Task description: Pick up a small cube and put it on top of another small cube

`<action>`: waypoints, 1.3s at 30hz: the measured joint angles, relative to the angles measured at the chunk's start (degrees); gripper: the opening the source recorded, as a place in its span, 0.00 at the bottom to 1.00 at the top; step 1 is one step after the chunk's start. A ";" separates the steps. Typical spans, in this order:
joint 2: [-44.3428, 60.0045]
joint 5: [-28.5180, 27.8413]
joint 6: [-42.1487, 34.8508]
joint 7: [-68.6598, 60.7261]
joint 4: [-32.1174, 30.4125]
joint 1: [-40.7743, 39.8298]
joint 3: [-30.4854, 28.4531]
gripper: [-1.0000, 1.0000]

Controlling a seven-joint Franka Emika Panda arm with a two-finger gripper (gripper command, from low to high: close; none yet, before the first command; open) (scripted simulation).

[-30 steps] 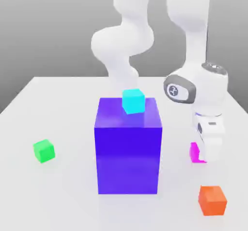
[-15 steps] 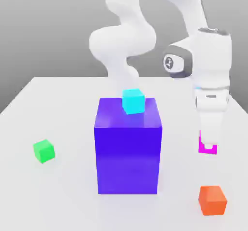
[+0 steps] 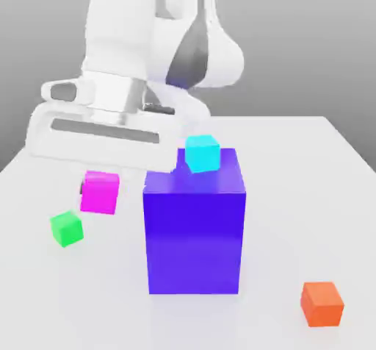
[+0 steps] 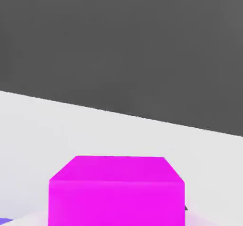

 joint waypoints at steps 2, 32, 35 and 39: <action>-0.98 -0.97 -0.64 2.43 0.11 -4.72 -2.09 0.00; 11.26 15.74 -0.20 -6.33 -7.88 -6.02 -17.93 0.00; 13.90 18.77 2.31 -8.43 -7.89 -4.64 -18.59 0.00; 18.07 23.98 6.20 -12.04 -8.10 -3.04 -18.89 0.00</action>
